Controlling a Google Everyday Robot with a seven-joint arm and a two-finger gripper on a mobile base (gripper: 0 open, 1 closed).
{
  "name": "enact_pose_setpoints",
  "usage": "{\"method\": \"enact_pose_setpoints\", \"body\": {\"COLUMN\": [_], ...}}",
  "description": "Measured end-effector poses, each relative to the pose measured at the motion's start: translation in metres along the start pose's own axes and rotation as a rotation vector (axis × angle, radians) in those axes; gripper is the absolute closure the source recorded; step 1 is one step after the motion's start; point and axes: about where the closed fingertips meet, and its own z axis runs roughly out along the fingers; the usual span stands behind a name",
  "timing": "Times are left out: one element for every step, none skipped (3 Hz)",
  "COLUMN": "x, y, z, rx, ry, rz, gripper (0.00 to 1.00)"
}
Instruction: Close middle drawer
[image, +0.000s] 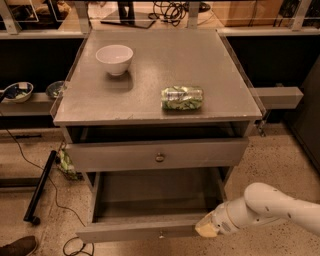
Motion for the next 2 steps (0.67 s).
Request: {"method": "enact_pose_setpoints", "body": {"x": [0.019,0.058], "y": [0.002,0.007], "z": [-0.008,-0.029], "rx": [-0.004,0.014], "ry": [0.012,0.018], "rz": [0.032,0.119], "gripper": [1.0,1.0]}}
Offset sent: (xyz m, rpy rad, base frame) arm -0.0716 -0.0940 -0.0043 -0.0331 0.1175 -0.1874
